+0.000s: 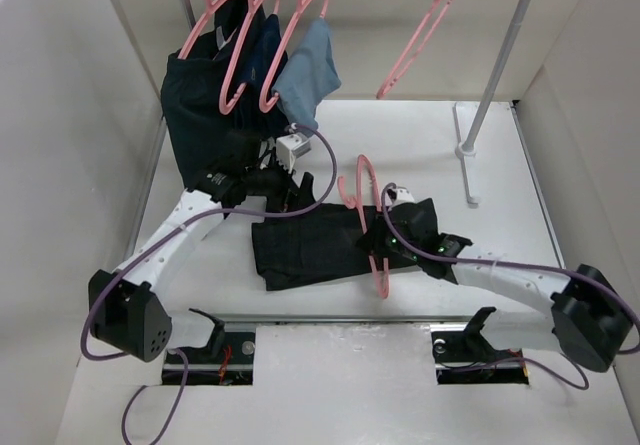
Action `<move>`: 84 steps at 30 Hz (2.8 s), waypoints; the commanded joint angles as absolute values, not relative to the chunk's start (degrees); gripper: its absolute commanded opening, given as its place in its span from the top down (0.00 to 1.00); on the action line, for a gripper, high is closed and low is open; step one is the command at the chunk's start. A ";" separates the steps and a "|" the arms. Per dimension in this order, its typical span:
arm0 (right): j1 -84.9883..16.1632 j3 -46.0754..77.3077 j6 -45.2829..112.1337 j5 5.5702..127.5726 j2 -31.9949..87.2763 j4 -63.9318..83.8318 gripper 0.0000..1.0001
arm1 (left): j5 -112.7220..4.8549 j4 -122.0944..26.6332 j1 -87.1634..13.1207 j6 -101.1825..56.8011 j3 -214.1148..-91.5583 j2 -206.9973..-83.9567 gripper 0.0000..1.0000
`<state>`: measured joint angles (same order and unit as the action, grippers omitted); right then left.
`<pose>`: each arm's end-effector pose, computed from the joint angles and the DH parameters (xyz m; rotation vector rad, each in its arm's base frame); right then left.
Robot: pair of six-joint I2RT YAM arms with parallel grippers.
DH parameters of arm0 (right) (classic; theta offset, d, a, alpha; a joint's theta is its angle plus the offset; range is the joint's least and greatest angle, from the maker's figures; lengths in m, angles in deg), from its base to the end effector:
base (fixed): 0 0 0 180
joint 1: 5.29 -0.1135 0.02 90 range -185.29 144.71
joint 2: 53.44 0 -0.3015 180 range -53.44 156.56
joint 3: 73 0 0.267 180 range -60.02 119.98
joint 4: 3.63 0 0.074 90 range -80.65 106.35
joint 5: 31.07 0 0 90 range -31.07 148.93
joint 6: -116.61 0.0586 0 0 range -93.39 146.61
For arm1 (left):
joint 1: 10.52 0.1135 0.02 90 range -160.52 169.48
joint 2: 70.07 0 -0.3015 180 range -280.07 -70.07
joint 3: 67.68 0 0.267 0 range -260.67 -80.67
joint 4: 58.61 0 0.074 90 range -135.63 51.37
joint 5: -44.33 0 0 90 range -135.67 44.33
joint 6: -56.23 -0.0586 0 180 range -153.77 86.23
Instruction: Place the trousers on the hanger
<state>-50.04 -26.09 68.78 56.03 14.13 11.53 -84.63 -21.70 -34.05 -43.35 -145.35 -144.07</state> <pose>0.1883 0.1825 0.2204 -0.0221 2.3100 0.7703 0.2634 -0.1549 0.3549 0.9781 1.8890 -0.8707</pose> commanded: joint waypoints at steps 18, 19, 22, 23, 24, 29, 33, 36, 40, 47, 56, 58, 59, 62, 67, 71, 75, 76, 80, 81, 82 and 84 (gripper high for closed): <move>-50.46 -23.54 61.94 62.09 25.05 2.41 1.00 | -76.17 -25.41 -39.35 -34.30 -152.56 -161.65 0.50; -50.46 -23.54 61.94 62.62 25.05 2.41 1.00 | -76.17 -25.41 -39.35 -33.69 -152.56 -161.65 0.66; -50.46 -23.54 61.33 63.23 25.05 2.41 1.00 | -74.42 -25.41 -39.35 -33.07 -153.18 -162.18 1.00; -50.46 -23.54 60.81 63.24 24.44 2.41 1.00 | -74.41 -25.41 -39.35 -33.07 -153.18 -162.18 1.00; -50.46 -24.07 60.80 63.24 24.43 2.41 1.00 | -74.41 -25.41 -39.35 -33.07 -152.57 -162.18 1.00; -47.05 -21.63 58.34 69.03 22.77 6.53 0.39 | -72.75 -26.64 -39.35 -31.13 -147.83 -158.23 1.00; -40.99 -15.92 58.34 65.27 14.88 20.82 0.00 | -69.68 -28.05 -39.35 -29.20 -143.60 -153.23 1.00; -30.31 -11.17 61.49 61.66 11.69 29.63 0.00 | -69.67 -28.05 -39.35 -29.20 -143.07 -151.90 1.00; -17.17 -9.13 62.65 60.96 14.84 42.81 0.00 | -69.14 -28.05 -39.35 -28.67 -143.07 -151.37 1.00; -12.32 -12.11 60.98 63.57 23.10 41.10 0.00 | -69.14 -28.05 -39.35 -28.67 -142.54 -151.37 1.00; -11.09 -18.53 59.83 72.99 28.21 33.26 0.61 | -69.67 -28.05 -39.35 -28.15 -140.96 -151.37 1.00; -11.09 -17.75 59.83 72.12 26.99 33.26 1.00 | -69.67 -28.05 -39.35 -28.15 -140.96 -151.37 1.00; -11.09 -17.22 59.83 70.72 26.02 33.78 1.00 | -69.67 -28.05 -39.35 -28.15 -140.96 -151.37 1.00; -11.87 -13.54 59.83 64.67 20.05 38.61 1.00 | -69.14 -27.53 -39.35 -28.84 -140.96 -151.37 1.00; -23.69 -5.10 62.99 41.67 9.68 46.26 1.00 | -68.52 -26.29 -39.35 -29.99 -140.96 -151.37 1.00; -39.59 -0.96 63.00 36.17 9.57 43.56 1.00 | -69.75 -26.29 -39.35 -29.99 -140.96 -151.37 1.00; -50.18 0.62 61.51 42.83 20.27 33.91 1.00 | -71.07 -25.77 -39.35 -29.99 -142.45 -151.90 1.00; -51.33 1.32 61.50 44.59 25.00 32.22 1.00 | -71.68 -25.76 -39.35 -29.99 -143.06 -151.90 1.00; -52.13 2.04 62.20 54.00 33.21 23.61 1.00 | -72.22 -25.76 -39.35 -29.99 -143.07 -151.28 1.00; -50.65 0.90 62.21 57.05 34.18 21.85 1.00 | -72.22 -25.76 -39.35 -30.60 -143.07 -150.67 1.00; -50.12 0.89 62.21 59.09 36.36 18.44 1.00 | -72.22 -25.76 -39.35 -31.13 -143.07 -149.97 1.00; -48.36 0.89 62.21 62.17 39.27 17.88 1.00 | -73.35 -25.76 -39.35 -31.66 -143.59 -149.35 1.00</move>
<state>-50.63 0.62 61.59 54.37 37.76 25.87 -71.98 -25.44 -39.65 -29.04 -141.44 -153.01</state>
